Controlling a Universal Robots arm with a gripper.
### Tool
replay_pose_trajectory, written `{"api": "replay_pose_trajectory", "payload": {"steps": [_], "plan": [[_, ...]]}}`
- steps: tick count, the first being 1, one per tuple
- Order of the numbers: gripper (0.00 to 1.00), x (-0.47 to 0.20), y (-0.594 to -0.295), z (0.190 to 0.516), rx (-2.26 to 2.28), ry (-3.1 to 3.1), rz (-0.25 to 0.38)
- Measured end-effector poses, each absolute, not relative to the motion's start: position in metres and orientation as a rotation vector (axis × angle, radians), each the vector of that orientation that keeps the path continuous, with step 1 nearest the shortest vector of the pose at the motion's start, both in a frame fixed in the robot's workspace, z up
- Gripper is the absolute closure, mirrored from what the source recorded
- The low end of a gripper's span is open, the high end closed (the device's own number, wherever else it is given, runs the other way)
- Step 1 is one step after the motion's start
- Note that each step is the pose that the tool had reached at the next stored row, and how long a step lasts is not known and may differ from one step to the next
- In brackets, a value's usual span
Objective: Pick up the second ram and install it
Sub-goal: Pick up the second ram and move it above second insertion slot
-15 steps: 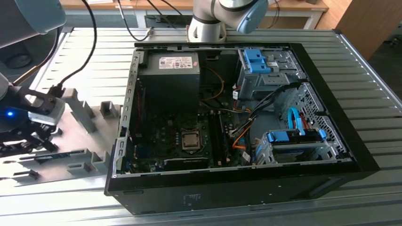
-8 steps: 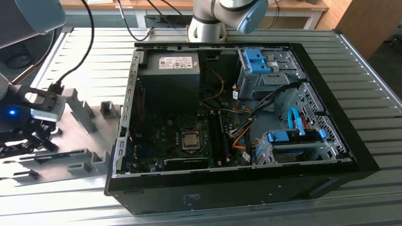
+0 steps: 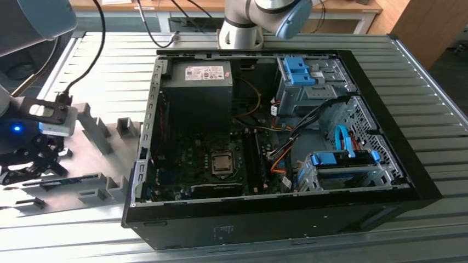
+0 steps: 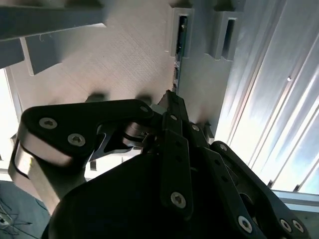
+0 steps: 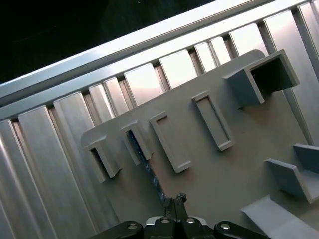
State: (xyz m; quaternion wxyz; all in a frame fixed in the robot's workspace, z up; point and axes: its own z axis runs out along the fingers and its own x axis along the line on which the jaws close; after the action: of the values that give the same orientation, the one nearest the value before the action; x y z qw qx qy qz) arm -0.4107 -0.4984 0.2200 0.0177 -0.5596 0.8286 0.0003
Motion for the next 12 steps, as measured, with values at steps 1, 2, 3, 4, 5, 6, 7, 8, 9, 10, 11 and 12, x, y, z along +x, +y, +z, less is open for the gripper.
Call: {"api": "replay_pose_trajectory", "payload": {"steps": [1,2,3,4,5,6,7,8,9,10,11,12], "plan": [[0.90,-0.4107,-0.4984,0.2200,-1.758,2.561,0.001],[0.90,-0.4107,-0.4984,0.2200,-1.776,2.548,0.002],[0.90,-0.4107,-0.4984,0.2200,-1.796,2.534,0.002],[0.90,-0.4107,-0.4984,0.2200,-1.816,2.520,0.003],[0.90,-0.4107,-0.4984,0.2199,-1.837,2.505,0.003],[0.90,-0.4107,-0.4984,0.2200,-1.856,2.491,0.003],[0.90,-0.4107,-0.4984,0.2199,-1.874,2.478,0.002],[0.90,-0.4106,-0.4985,0.2198,-1.893,2.465,0.000],[0.90,-0.4106,-0.4985,0.2198,-1.912,2.452,-0.002],[0.90,-0.4107,-0.4984,0.2198,-1.930,2.441,-0.006],[0.90,-0.4107,-0.4984,0.2199,-1.948,2.430,-0.011],[0.90,-0.4107,-0.4984,0.2199,-1.967,2.418,-0.016]]}}
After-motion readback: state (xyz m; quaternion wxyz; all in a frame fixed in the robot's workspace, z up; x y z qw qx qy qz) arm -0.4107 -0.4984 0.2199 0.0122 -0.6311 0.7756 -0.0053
